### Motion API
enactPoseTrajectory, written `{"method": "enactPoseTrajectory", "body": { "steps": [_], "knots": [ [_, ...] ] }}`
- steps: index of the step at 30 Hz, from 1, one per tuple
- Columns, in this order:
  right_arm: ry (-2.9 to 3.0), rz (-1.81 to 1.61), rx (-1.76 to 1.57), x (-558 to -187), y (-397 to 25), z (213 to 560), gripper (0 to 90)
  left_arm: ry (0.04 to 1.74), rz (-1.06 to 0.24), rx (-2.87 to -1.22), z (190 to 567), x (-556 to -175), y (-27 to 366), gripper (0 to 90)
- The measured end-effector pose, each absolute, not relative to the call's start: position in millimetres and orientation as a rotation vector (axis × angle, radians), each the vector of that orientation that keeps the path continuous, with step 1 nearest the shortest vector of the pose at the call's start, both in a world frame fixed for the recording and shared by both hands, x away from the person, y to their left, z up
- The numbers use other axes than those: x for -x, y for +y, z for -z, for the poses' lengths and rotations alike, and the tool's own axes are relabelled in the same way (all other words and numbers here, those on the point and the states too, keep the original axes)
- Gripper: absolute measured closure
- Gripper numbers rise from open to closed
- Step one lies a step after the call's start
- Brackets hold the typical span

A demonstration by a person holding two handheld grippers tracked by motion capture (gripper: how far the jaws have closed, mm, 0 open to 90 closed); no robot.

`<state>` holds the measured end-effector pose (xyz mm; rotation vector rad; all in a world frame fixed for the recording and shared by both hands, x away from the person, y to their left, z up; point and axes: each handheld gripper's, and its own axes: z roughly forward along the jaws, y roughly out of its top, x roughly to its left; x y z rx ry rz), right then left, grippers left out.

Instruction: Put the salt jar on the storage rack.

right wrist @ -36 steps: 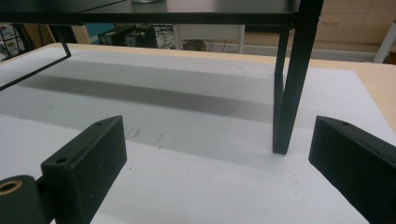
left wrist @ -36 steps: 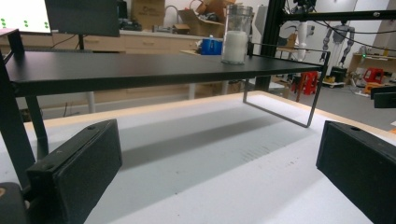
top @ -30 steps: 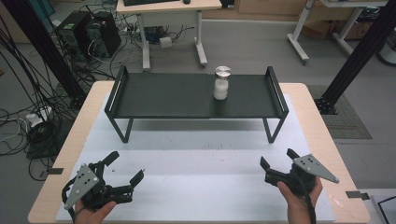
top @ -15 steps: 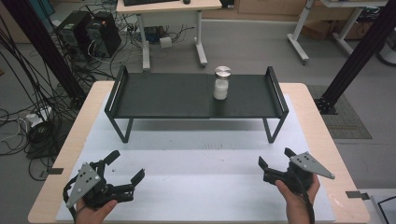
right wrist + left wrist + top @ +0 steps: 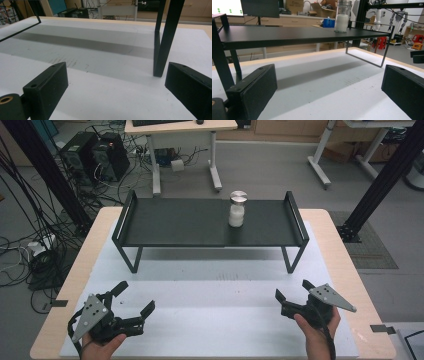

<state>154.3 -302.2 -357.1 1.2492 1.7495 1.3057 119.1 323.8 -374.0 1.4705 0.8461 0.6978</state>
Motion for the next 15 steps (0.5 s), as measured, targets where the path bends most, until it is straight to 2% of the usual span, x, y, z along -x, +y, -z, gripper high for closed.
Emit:
{"method": "enactPoseTrajectory", "body": {
  "steps": [15],
  "knots": [
    [1.716, -1.334, -1.241, -137.4, -312.2, 360.5, 4.4, 0.839, -0.713, -1.466, 370.0, -110.1, 320.5, 0.8]
  ]
}}
